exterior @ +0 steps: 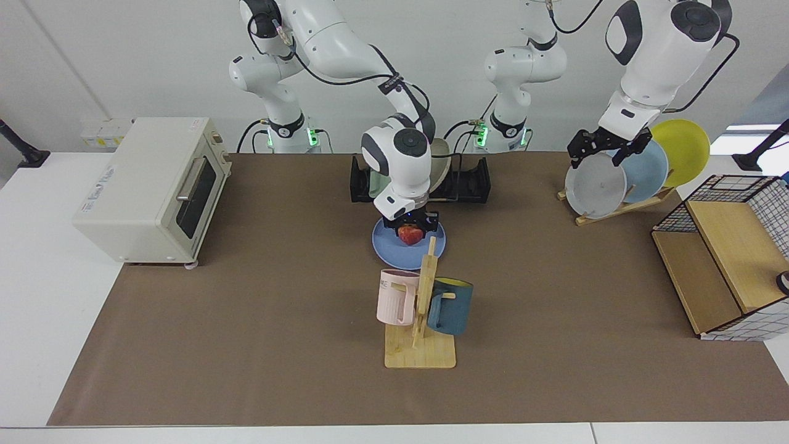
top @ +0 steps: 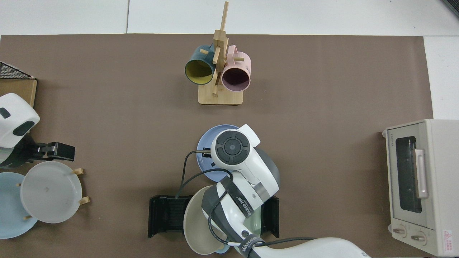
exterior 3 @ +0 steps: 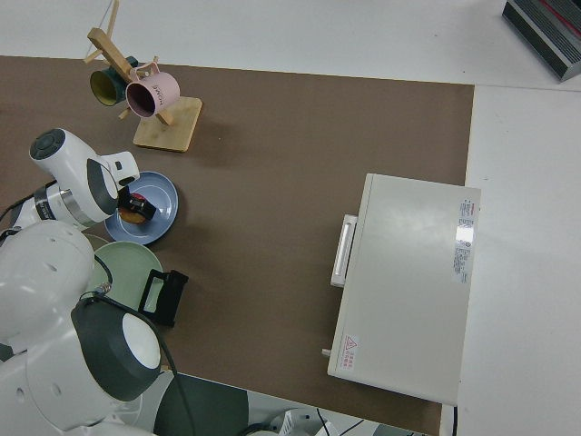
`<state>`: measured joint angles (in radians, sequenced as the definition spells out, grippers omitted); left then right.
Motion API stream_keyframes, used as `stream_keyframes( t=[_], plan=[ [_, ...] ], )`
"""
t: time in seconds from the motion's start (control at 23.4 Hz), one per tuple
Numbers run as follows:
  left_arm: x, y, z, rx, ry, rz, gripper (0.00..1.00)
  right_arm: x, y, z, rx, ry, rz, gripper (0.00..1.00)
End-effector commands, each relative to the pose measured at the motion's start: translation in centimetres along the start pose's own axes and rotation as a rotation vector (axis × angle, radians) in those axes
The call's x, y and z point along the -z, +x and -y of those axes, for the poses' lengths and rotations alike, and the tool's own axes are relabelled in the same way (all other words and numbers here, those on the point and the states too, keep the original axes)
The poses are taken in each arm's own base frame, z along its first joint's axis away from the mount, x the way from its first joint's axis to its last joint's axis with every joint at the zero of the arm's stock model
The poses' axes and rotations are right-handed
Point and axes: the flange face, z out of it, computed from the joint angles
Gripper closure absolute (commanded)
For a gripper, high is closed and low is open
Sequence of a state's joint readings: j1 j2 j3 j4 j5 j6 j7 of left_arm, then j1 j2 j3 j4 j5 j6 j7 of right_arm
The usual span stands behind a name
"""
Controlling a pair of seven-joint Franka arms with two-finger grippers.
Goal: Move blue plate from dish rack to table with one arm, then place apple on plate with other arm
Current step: 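Lower the apple onto the blue plate and open the right gripper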
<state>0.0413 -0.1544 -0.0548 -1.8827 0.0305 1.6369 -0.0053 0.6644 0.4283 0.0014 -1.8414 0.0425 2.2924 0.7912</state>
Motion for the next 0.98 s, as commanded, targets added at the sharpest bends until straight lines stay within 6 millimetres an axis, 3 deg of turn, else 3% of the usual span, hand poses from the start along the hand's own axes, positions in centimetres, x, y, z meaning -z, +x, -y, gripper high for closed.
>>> stream_keyframes(
  t=[0.0, 0.26, 0.47, 0.68, 0.77, 0.94],
  plan=[
    [0.6, -0.2, 0.1, -0.004, 0.005, 0.002, 0.00, 1.5, -0.1, 0.3, -0.021, 0.015, -0.002, 0.00],
    [0.6, -0.2, 0.1, -0.004, 0.005, -0.001, 0.00, 6.6, 0.5, -0.2, -0.025, -0.011, 0.020, 0.00],
    [0.7, -0.2, 0.0, -0.005, 0.005, -0.004, 0.00, 12.2, 1.4, -1.4, 0.008, 0.012, -0.008, 0.00],
    [1.7, -0.2, 0.0, -0.006, 0.010, -0.021, 0.00, 18.5, 3.9, -6.3, 0.070, 0.058, -0.060, 0.00],
    [3.0, -0.1, 0.0, -0.005, 0.005, -0.038, 0.00, 19.7, 4.8, -8.0, 0.107, 0.055, -0.070, 0.00],
    [4.0, 0.0, -0.2, -0.009, 0.004, -0.056, 0.00, 21.4, 7.8, -13.6, 0.177, 0.040, -0.088, 0.00]
  ],
)
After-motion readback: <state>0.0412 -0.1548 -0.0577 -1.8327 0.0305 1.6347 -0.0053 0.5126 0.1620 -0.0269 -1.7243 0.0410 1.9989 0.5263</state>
